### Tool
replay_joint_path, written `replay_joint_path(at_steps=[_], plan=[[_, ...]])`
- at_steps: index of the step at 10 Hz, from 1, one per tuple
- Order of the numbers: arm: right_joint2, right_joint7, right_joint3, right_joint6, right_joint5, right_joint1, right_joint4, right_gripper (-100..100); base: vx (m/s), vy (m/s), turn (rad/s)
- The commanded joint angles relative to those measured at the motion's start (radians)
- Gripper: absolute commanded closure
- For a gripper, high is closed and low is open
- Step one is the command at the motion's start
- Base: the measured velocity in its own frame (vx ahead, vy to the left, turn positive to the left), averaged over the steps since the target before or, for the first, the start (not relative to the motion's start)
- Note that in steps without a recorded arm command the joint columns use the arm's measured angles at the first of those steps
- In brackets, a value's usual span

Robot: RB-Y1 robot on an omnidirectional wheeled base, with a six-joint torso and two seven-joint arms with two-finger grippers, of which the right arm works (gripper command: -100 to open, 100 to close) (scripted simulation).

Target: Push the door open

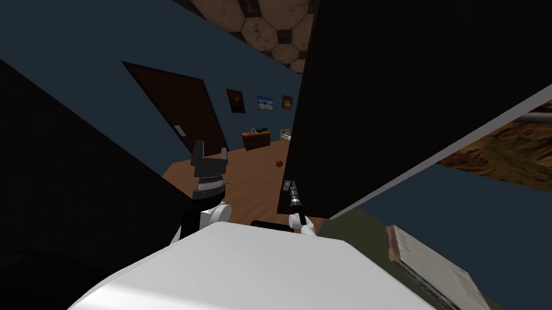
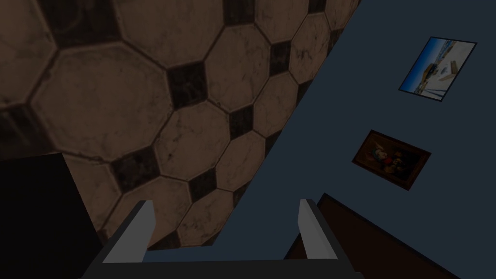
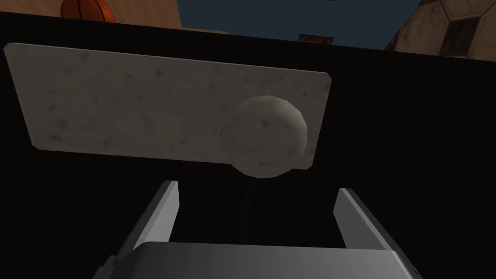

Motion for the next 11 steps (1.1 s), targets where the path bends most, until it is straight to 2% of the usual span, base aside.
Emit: replay_joint_path(at_steps=[1,2,3,8,9,11], plan=[[0.029,0.002,-0.002,-0.001,0.0,0.002,-0.003,-100,0.086,0.151,-0.025],[0.013,0.003,-0.001,0.005,0.0,0.018,-0.024,-100,0.026,0.077,-0.003],[0.013,0.003,-0.001,0.005,0.0,0.018,-0.024,100,-0.001,-0.012,-0.002],[0.013,0.003,-0.001,0.005,0.0,0.018,-0.024,100,-0.005,-0.011,0.008],[-0.007,0.011,-0.01,0.007,-0.006,0.018,-0.023,100,0.1,-0.007,-0.037],[-0.007,0.011,-0.01,0.007,-0.006,0.018,-0.023,100,0.102,-0.014,-0.035]])
